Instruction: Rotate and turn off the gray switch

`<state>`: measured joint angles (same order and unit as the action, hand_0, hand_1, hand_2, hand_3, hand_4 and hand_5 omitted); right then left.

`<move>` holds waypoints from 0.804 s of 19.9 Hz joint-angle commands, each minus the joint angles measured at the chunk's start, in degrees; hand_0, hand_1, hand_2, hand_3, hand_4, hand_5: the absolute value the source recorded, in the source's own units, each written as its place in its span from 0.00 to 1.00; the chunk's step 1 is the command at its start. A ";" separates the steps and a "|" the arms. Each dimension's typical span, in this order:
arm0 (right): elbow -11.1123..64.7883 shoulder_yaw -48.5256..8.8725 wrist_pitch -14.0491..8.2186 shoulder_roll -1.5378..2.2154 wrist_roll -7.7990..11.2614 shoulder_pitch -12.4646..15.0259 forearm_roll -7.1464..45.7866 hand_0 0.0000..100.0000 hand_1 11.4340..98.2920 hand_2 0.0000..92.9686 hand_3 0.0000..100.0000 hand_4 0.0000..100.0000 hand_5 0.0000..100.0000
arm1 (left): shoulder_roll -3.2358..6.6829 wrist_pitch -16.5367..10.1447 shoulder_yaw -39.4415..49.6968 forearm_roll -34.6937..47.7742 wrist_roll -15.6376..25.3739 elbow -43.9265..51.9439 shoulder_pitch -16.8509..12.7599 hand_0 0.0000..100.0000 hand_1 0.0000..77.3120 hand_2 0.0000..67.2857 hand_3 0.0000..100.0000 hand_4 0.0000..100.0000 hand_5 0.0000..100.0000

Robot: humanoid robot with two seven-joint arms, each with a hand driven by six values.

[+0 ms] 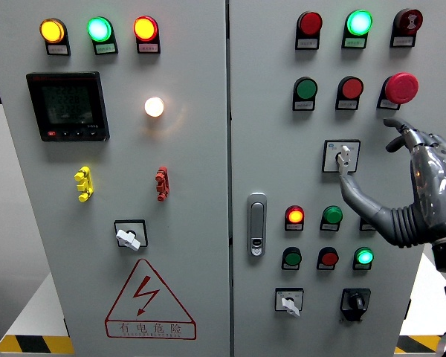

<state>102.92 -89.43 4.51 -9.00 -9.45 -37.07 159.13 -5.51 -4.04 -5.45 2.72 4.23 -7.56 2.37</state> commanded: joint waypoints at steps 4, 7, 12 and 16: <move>3.69 -2.06 1.29 0.04 6.80 2.62 2.05 0.00 0.26 0.15 0.24 0.15 0.40 | -0.02 0.00 0.00 0.00 -0.01 0.00 0.00 0.85 0.00 0.20 0.19 0.08 0.11; 5.09 -2.24 2.26 0.04 7.69 3.41 2.14 0.00 0.27 0.11 0.15 0.10 0.34 | 0.06 0.00 0.00 0.00 -0.01 0.00 0.00 0.85 0.00 0.20 0.19 0.08 0.11; 7.12 -3.90 2.52 -0.05 11.46 4.29 2.84 0.00 0.29 0.10 0.12 0.08 0.26 | -0.02 0.00 0.00 0.00 -0.01 0.00 0.00 0.85 0.00 0.20 0.19 0.08 0.11; 8.17 -4.26 2.79 -0.05 12.79 4.73 3.11 0.00 0.29 0.09 0.11 0.07 0.24 | -0.02 0.00 0.00 0.00 -0.01 0.00 0.00 0.85 0.00 0.20 0.19 0.08 0.11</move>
<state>110.54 -93.47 7.10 -9.05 2.98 -32.57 162.19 -5.53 -4.04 -5.45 2.71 4.22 -7.56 2.37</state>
